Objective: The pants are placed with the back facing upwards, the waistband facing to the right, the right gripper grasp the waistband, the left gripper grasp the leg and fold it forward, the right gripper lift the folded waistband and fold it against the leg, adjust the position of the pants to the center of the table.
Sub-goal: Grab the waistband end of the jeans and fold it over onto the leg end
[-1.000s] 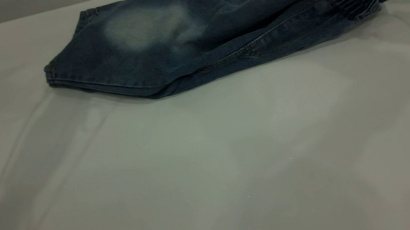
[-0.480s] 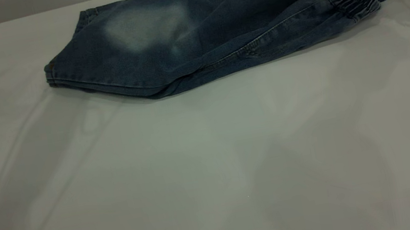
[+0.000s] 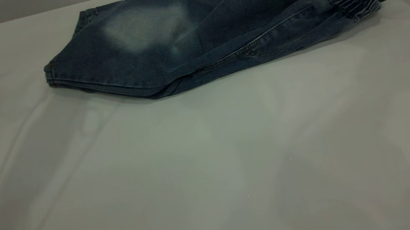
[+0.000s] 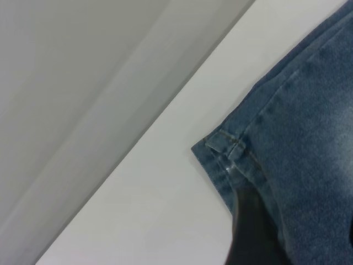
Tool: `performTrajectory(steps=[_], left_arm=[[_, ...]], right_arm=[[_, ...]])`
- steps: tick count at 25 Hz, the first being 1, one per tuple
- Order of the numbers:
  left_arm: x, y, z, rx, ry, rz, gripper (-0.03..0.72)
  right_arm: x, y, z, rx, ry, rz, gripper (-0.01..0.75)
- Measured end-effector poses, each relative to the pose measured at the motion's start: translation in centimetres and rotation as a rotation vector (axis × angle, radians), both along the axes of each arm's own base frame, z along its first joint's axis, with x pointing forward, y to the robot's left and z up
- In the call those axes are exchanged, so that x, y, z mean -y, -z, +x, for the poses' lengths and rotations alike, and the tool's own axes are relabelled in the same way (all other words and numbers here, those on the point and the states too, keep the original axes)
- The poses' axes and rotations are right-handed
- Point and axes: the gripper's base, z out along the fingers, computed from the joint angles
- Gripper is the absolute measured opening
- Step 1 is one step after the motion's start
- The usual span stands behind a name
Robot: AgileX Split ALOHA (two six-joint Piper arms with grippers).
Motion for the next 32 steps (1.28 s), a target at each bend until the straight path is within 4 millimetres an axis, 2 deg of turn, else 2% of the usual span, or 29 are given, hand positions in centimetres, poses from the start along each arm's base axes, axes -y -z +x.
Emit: performTrajectory(steps=[5,8,12,15,21,29,32], left_arm=[[0.0,-0.1,0.0,0.006,-0.001,-0.004,0.377],[0.0,-0.1,0.0,0.007,-0.001,-0.004,0.377],[0.0,-0.1,0.0,0.007,-0.001,-0.004,0.377],[0.0,0.0,0.0,0.006,-0.001,-0.004,0.377],[0.1,0.0,0.0,-0.004,0.0,-0.001,0.377],[0.1,0.1,-0.1,-0.013,0.0,0.001,0.377],[0.1,0.1,-0.1,-0.013,0.0,0.001,0.377]], right_arm=[[3.6,2.2,-3.0,-0.234,-0.048,-0.126,0.353],[4.3,3.2,-3.8,-0.292,-0.084,-0.219,0.353],[4.6,3.6,-3.9,-0.261,-0.131,-0.309,0.353],[4.6,3.7,-3.8,-0.191,-0.175,-0.324,0.353],[3.3,2.8,-2.4,-0.05,-0.134,-0.244,0.373],[2.1,2.7,-2.0,-0.016,-0.151,-0.245,0.54],[1.7,2.8,-1.7,-0.013,-0.137,-0.262,0.568]])
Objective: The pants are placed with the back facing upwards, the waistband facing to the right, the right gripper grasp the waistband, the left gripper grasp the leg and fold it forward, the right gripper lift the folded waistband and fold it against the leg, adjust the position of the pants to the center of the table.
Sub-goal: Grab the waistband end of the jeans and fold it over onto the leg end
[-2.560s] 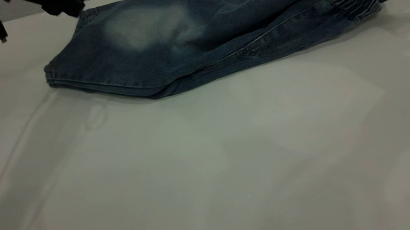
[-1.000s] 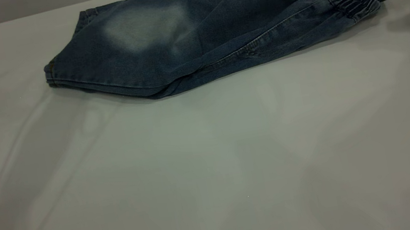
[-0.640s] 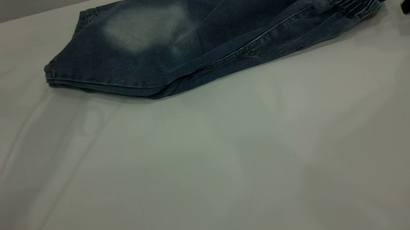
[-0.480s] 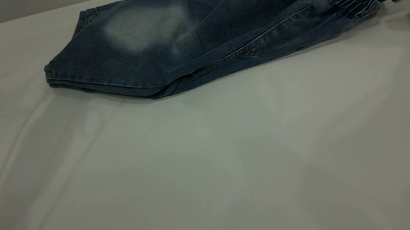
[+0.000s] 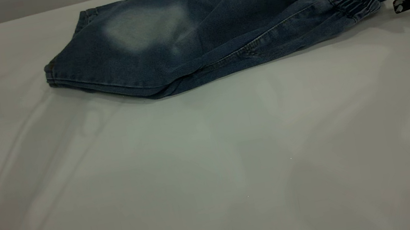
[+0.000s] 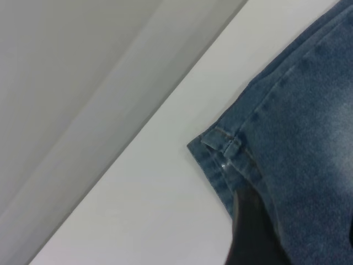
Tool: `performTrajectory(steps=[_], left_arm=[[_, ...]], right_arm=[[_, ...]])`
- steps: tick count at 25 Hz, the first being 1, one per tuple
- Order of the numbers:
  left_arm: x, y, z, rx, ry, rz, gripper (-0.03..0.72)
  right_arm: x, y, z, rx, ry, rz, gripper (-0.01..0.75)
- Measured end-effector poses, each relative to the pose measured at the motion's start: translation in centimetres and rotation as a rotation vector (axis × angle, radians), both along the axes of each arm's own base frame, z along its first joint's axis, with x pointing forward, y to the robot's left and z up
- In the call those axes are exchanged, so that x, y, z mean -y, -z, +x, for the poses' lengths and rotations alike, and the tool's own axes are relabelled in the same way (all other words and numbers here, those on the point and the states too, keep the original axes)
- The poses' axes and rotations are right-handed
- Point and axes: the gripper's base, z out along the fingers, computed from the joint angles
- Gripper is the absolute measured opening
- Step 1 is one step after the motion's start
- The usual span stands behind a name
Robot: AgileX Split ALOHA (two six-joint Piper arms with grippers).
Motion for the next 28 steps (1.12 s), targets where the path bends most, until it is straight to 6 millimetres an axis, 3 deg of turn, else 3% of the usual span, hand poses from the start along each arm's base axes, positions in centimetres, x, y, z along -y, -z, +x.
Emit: performTrajectory(steps=[8,17,28], left_arm=[[0.0,0.0,0.0,0.0,0.0,0.0,0.377],[0.9,0.0,-0.3,-0.003,0.023,0.002,0.377],[2.0,0.0,-0.6,-0.004,0.051,0.004,0.377]], right_arm=[[-1.0,0.4,0.7,0.037,0.011,-0.063,0.574],[-1.8,2.4,1.7,0.014,0.008,0.062,0.571],[-1.7,1.1,3.5,0.085,0.037,0.107,0.571]])
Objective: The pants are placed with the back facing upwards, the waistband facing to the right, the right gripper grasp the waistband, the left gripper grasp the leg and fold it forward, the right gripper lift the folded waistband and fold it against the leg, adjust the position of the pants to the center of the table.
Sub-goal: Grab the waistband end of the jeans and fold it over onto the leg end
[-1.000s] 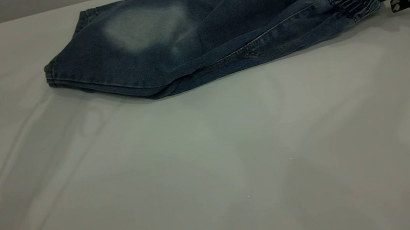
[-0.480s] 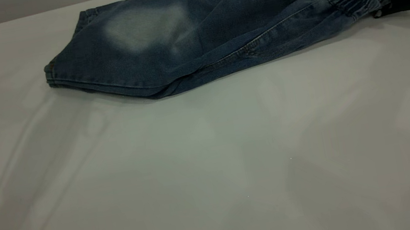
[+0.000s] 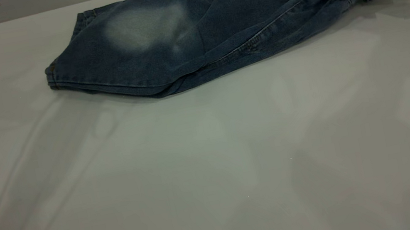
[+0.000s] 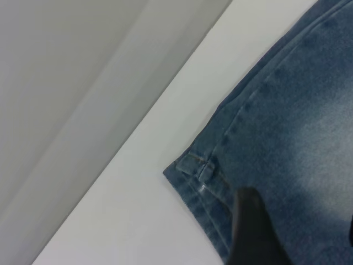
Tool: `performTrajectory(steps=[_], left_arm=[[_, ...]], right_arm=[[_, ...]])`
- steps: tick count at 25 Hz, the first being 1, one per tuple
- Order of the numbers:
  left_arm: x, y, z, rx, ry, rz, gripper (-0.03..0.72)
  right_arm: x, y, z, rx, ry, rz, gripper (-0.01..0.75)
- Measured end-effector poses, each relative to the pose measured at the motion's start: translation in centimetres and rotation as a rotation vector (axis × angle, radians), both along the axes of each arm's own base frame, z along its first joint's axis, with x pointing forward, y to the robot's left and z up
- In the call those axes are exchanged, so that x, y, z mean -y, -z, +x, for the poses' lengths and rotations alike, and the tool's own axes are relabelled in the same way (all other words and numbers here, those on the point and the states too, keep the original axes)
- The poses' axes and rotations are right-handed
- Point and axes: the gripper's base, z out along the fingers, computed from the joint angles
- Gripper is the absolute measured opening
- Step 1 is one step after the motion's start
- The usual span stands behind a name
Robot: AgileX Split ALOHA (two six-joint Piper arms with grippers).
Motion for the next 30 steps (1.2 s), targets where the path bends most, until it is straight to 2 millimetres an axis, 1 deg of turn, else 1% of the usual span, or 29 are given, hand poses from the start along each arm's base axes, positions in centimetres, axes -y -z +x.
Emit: performTrajectory(steps=[7,14,20,23,27,30], left_arm=[[0.0,0.0,0.0,0.0,0.0,0.0,0.377],[0.0,0.0,0.0,0.001,0.0,0.0,0.377],[0.0,0.0,0.0,0.0,0.0,0.0,0.377],[0.0,0.0,0.0,-0.001,-0.001,-0.001,0.377],[0.0,0.0,0.0,-0.001,-0.001,0.0,0.377],[0.0,0.0,0.0,-0.001,-0.001,0.0,0.377]], right_arm=[[-0.6,-0.5,0.0,0.033,-0.024,0.097,0.571],[-0.1,0.1,0.1,-0.039,0.05,0.062,0.541],[0.3,0.3,0.3,-0.082,0.133,0.047,0.538],[0.3,0.4,0.3,-0.096,0.143,0.043,0.536],[-0.5,0.9,0.1,-0.133,0.119,-0.008,0.521],[-1.5,1.0,0.1,-0.146,0.089,-0.027,0.499]])
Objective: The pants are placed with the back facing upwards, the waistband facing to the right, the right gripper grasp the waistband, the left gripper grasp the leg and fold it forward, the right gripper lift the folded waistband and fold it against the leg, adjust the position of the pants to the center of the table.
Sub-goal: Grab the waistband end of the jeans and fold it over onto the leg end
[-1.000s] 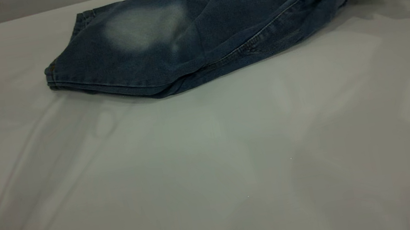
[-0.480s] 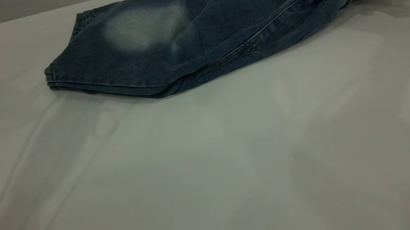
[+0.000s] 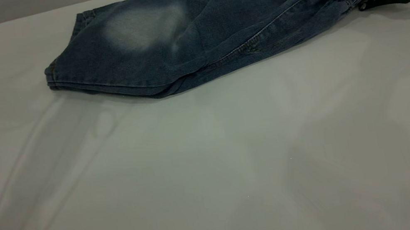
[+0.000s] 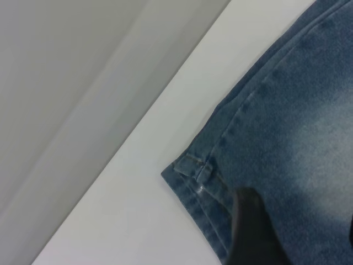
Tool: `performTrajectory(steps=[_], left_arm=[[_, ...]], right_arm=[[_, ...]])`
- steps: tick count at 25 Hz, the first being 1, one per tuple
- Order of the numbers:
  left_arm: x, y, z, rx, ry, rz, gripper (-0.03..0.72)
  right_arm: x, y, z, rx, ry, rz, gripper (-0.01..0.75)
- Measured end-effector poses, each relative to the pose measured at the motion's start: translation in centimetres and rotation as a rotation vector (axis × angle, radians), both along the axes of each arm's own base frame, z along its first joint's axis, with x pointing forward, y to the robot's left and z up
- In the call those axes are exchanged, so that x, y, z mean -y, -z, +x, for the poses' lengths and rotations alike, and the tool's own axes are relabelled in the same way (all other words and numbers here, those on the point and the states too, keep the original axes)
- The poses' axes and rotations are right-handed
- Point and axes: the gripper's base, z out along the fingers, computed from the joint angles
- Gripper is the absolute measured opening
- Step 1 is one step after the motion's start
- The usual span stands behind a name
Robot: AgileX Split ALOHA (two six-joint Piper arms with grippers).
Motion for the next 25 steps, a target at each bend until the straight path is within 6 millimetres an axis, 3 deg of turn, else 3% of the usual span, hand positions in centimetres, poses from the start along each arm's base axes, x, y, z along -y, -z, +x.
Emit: performTrajectory(steps=[6,12,18,25], left_arm=[[0.0,0.0,0.0,-0.003,0.0,0.001,0.377],[-0.2,0.5,-0.4,-0.068,-0.003,0.023,0.377],[0.5,0.9,-0.7,-0.093,0.012,0.03,0.377],[5.6,3.9,-1.3,-0.051,0.138,0.023,0.377]], right_arm=[[-0.3,0.0,0.2,0.011,0.007,-0.013,0.444],[0.1,0.1,0.1,0.032,-0.011,-0.032,0.108],[0.7,-1.5,0.0,0.088,-0.072,0.002,0.108],[2.7,-7.9,-0.3,0.211,-0.098,0.032,0.108]])
